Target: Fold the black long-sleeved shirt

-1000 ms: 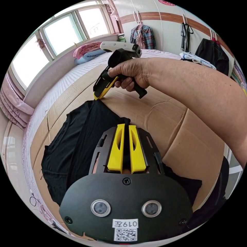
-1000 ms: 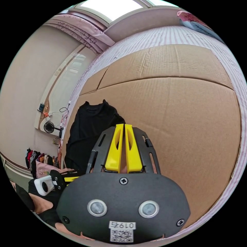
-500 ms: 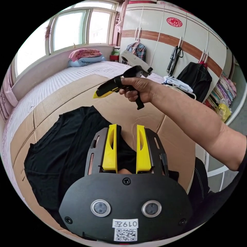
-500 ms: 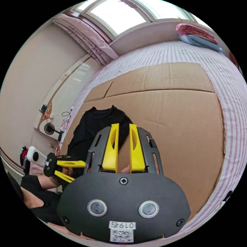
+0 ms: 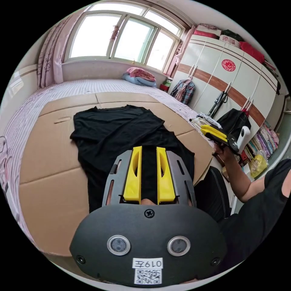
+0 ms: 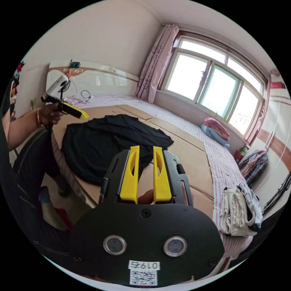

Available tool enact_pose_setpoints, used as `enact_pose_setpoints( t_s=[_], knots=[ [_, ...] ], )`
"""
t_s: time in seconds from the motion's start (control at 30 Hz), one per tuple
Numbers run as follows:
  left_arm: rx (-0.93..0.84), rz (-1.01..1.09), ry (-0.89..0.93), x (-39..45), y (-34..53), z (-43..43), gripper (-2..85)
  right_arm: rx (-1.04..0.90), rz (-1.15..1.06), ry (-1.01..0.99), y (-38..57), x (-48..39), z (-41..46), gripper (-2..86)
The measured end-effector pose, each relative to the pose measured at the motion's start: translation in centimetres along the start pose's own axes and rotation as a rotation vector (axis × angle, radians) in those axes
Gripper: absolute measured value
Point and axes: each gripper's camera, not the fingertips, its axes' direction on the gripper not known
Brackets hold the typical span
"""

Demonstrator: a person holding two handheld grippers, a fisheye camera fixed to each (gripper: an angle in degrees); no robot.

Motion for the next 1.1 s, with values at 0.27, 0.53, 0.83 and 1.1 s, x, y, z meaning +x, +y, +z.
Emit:
enact_pose_setpoints(
  t_s=[0.27, 0.53, 0.83, 1.1],
  knots=[
    [-0.034, -0.277, -0.231, -7.5, 11.7, -8.3, 6.2, -0.245, -0.702, 0.259, 13.8, -17.3, 9.6, 8.2],
    [0.068, -0.547, 0.014, -16.0, 17.4, -12.1, 7.7, -0.281, -0.943, 0.203, 22.9, -22.6, 17.8, 7.1],
    [0.064, -0.695, 0.140, -19.9, 22.0, -12.7, 8.8, -0.273, -0.980, 0.244, 31.4, -24.9, 25.4, 7.6],
    [0.054, -0.769, -0.064, -21.7, 23.6, -15.1, 8.6, -0.243, -0.906, 0.273, 38.3, -25.6, 29.9, 6.5]
  ],
)
